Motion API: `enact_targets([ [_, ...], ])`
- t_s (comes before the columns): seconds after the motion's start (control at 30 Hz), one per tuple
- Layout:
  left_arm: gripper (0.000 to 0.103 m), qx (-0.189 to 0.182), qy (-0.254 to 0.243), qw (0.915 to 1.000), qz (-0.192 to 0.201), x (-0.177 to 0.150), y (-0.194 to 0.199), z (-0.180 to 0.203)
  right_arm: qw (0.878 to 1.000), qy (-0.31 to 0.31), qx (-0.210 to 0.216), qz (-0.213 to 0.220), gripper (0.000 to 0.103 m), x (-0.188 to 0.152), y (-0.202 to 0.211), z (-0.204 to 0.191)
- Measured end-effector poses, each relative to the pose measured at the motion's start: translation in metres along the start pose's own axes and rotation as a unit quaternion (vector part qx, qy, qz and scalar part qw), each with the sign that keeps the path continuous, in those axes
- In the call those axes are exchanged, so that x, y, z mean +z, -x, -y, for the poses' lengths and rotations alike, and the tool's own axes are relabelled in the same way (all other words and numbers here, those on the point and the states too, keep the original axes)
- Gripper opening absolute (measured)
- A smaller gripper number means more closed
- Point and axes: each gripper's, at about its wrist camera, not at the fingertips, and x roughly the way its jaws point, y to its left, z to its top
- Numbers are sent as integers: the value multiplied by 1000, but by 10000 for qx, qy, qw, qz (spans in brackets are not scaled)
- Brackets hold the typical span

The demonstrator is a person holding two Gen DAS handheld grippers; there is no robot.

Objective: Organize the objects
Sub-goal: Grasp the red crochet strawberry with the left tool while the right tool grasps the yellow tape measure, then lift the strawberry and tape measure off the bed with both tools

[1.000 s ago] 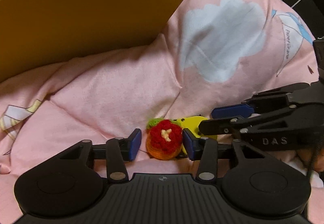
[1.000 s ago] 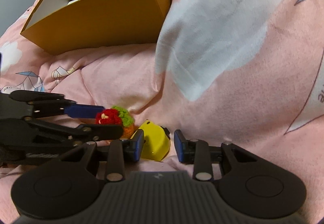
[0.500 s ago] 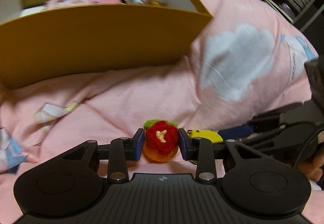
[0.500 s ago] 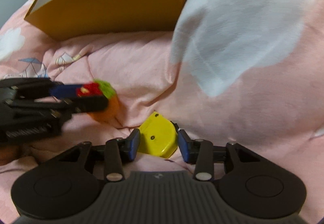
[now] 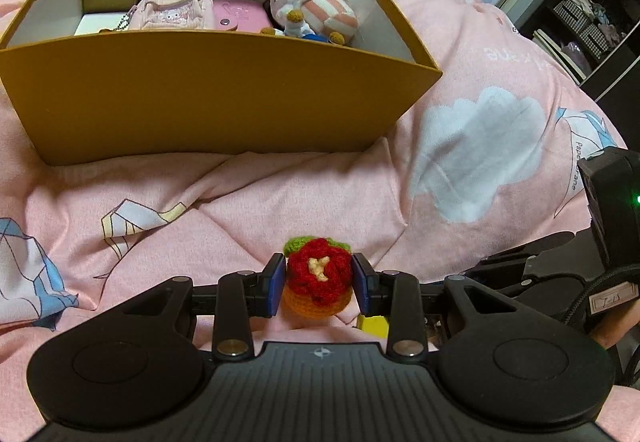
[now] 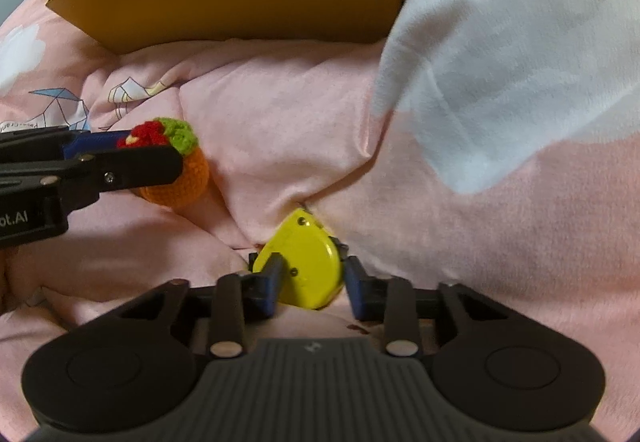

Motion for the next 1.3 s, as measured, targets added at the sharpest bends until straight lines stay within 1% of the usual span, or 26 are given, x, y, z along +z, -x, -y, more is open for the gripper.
enact_targets([
  [0.03, 40, -7, 2, 10000, 9, 0, 0, 0, 10000, 58, -9, 37, 25, 0, 1, -2],
  [0.07, 40, -11, 16, 10000, 15, 0, 0, 0, 9999, 104, -16, 80, 24, 0, 4, -3],
  [0.2, 40, -43, 79, 9999, -59, 1, -2, -3, 9991, 320, -40, 267, 11, 1, 15, -10],
  [0.23, 40, -42, 86, 9999, -99, 1, -3, -3, 9988, 363, -31, 317, 5, 1, 17, -11],
  [0.27, 40, -38, 88, 9998, -148, 1, -5, -4, 9984, 406, -25, 381, 3, 2, 19, -13],
  [0.3, 40, -33, 86, 9998, -195, 1, -7, -4, 9984, 402, 42, 388, 2, 3, 20, -13],
  [0.33, 40, -29, 89, 9997, -234, 0, -8, -4, 9987, 331, 234, 317, 2, 5, 18, -11],
  [0.37, 40, -32, 93, 9996, -257, 0, -9, -4, 9988, 222, 402, 174, 4, 6, 13, -9],
  [0.4, 40, -30, 101, 9996, -265, 0, -9, -4, 9990, 196, 404, 46, 8, 6, 8, -9],
  [0.43, 40, -29, 111, 9996, -265, -1, -9, -5, 9993, 186, 332, -48, 8, 5, 4, -9],
  [0.5, 40, -32, 134, 9995, -271, -1, -9, -6, 9992, 174, 344, -45, 9, 4, 4, -8],
  [0.57, 40, -40, 153, 9995, -285, -1, -9, -7, 9994, 223, 248, 65, 18, 5, 10, -9],
  [0.63, 40, -39, 138, 9994, -301, -1, -9, -7, 9993, 298, 104, 188, 37, 5, 16, -9],
  [0.7, 40, -31, 127, 9994, -320, -1, -10, -7, 9992, 358, -112, 167, 41, 4, 16, -9],
  [0.77, 40, -30, 129, 9994, -317, -2, -10, -6, 9994, 318, -146, -28, 43, 5, 8, -5],
  [0.83, 40, -32, 138, 9994, -316, -2, -10, -6, 9991, 343, -82, -233, 47, 5, 0, -6],
  [1.07, 40, -26, 152, 9993, -349, -2, -11, -6, 9974, 525, -136, -484, 58, 8, -17, -13],
  [1.2, 40, -30, 164, 9993, -347, -2, -10, -6, 9955, 754, -225, -522, 60, 7, -19, -20],
  [1.3, 40, -31, 187, 9993, -322, -3, -8, -8, 9955, 786, -221, -475, 57, 6, -17, -21],
])
